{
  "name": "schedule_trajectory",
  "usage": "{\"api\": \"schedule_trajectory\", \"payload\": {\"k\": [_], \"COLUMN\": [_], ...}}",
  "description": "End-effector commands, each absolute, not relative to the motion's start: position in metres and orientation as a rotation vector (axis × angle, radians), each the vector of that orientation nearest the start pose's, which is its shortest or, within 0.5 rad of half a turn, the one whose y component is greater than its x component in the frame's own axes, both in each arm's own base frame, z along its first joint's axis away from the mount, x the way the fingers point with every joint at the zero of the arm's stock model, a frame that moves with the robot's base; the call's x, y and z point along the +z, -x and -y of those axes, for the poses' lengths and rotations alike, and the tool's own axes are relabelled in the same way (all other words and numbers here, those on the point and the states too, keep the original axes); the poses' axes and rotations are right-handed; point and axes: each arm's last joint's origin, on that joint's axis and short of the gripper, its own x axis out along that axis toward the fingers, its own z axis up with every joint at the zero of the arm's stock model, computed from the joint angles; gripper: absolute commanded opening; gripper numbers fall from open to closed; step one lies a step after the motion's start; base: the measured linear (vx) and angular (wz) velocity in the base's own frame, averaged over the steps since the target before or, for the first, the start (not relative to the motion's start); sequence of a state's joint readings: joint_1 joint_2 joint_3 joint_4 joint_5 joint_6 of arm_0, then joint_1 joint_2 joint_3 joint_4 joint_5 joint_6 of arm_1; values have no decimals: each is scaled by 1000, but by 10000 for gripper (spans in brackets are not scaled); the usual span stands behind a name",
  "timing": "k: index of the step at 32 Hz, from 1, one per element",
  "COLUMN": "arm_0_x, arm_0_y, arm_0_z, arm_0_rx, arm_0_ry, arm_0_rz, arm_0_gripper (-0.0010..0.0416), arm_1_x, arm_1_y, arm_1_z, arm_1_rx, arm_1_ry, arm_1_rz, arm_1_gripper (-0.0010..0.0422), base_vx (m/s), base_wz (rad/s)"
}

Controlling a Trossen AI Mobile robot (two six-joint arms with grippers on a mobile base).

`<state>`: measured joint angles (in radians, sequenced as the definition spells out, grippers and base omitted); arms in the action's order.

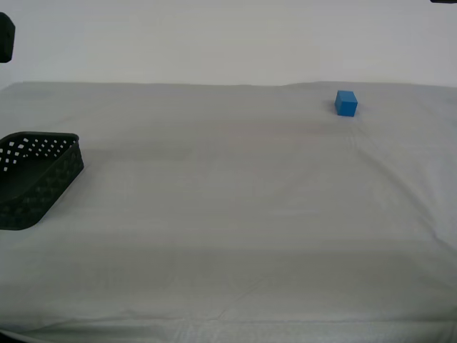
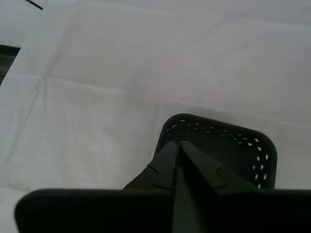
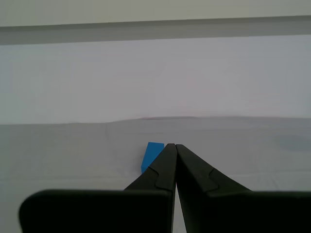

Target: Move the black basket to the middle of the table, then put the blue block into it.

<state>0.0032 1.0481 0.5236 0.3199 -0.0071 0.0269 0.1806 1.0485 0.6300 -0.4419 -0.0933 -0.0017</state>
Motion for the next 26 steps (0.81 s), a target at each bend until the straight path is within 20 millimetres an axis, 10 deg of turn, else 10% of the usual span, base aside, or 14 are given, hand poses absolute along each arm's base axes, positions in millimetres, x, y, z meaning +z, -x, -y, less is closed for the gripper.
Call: {"api": "schedule_trajectory", "payload": {"k": [1, 14, 26], "arm_0_x": [242, 241, 241], "arm_0_y": [-225, -225, -225], "arm_0_z": [-1, -2, -2], "arm_0_rx": [8, 10, 10], "arm_0_ry": [-30, -35, -37], "arm_0_rz": [-203, -217, -219], "arm_0_gripper": [1, 0, 0], "arm_1_x": [210, 153, 98], "arm_1_y": [-195, -218, -240], "arm_1_z": [-42, -48, -57], "arm_1_rx": [238, 208, 227], "arm_1_ry": [50, 25, -43], "arm_1_rz": [-905, -1194, -1310], "arm_1_gripper": [36, 295, 257], "base_vx": [0, 0, 0], "base_wz": [0, 0, 0]}}
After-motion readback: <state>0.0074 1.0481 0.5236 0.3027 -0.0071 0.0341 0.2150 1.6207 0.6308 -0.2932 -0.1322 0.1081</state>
